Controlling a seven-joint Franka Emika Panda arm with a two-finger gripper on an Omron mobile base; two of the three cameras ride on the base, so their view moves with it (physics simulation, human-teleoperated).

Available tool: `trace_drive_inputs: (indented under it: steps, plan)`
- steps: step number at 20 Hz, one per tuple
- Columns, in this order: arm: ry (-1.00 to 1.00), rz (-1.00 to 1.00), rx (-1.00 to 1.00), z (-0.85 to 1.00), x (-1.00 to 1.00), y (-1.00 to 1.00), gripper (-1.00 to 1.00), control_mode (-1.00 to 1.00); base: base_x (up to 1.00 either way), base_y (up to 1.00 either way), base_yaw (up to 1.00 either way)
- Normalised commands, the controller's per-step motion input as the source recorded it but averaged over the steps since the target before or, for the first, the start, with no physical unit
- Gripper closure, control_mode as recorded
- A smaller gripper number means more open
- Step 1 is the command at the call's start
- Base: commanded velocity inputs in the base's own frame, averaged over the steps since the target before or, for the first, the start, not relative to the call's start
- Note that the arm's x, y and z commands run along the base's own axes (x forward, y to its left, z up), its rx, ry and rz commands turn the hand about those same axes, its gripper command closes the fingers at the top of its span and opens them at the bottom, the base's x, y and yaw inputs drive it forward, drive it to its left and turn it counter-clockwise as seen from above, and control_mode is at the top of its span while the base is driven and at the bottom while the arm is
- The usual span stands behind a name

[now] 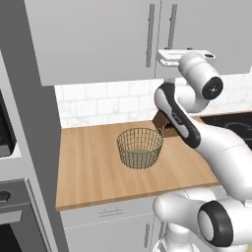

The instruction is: Open the cabinet, pick up the bread from the cabinet and place it in the basket. Then move the basket to the dining counter.

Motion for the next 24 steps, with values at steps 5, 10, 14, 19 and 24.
trace_drive_inputs:
  steps: [5, 10, 14, 19, 24]
  plan:
    - [0.00, 0.00, 0.00, 0.00, 0.69, 0.01, -1.00, -1.00, 0.00, 0.00, 0.00]
    - [0.00, 0.00, 0.00, 0.00, 0.64, 0.00, -1.00, -1.00, 0.00, 0.00, 0.00]
    - [0.00, 0.00, 0.00, 0.00, 0.57, 0.00, -1.00, -1.00, 0.00, 0.00, 0.00]
    - [0.00, 0.00, 0.00, 0.00, 0.11, 0.00, 1.00, -1.00, 0.00, 0.00, 0.00]
    - [0.00, 0.00, 0.00, 0.00, 0.00, 0.00, 1.00, -1.00, 0.00, 0.00, 0.00]
